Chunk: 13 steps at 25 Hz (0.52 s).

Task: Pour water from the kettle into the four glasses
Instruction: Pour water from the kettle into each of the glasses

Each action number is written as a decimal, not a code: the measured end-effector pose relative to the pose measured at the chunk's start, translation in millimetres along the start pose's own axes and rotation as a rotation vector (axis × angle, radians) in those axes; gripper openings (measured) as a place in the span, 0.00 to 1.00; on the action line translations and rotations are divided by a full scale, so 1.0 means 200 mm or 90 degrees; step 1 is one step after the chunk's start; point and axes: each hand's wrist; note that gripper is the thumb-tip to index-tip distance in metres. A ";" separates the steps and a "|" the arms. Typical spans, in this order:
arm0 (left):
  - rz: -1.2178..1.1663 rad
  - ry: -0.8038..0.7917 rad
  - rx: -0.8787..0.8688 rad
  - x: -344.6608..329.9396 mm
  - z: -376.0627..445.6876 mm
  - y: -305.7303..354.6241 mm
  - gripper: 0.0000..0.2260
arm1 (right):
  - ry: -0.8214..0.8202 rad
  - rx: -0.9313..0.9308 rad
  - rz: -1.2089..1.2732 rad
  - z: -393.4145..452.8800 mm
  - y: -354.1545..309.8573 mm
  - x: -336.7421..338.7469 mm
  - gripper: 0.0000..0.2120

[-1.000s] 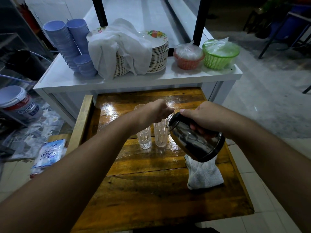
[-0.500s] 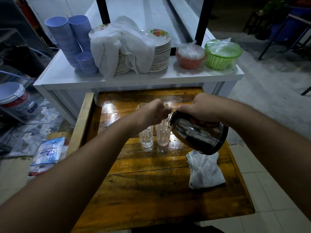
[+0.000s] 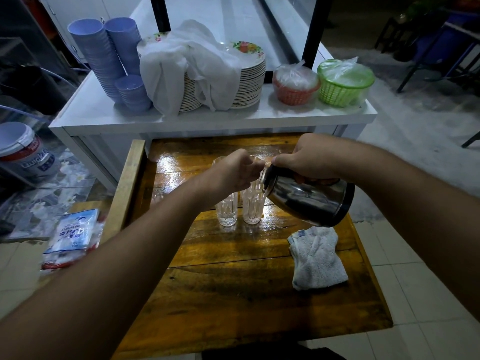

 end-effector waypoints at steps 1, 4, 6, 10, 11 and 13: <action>-0.013 0.001 0.001 0.00 0.00 0.00 0.26 | -0.001 0.002 -0.003 0.00 0.00 0.00 0.26; -0.028 0.003 0.001 0.02 0.01 -0.02 0.26 | 0.000 0.009 -0.019 0.00 -0.02 0.01 0.25; -0.032 0.001 0.000 0.02 0.02 -0.03 0.29 | 0.005 0.018 -0.042 0.00 -0.02 0.01 0.25; -0.043 0.009 -0.001 0.02 0.02 -0.03 0.30 | 0.018 0.038 -0.055 -0.01 -0.03 0.01 0.25; -0.042 0.010 -0.003 0.02 0.01 -0.03 0.29 | 0.018 0.042 -0.052 -0.01 -0.04 0.01 0.24; -0.044 0.008 -0.002 0.03 0.01 -0.03 0.29 | 0.020 0.049 -0.054 -0.02 -0.04 0.01 0.24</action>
Point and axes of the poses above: each hand's wrist, its own z-axis towards the middle knuckle, its own x-axis out of the back of the hand, y = z × x, and after that the axes turned 10 degrees about x, right-handed
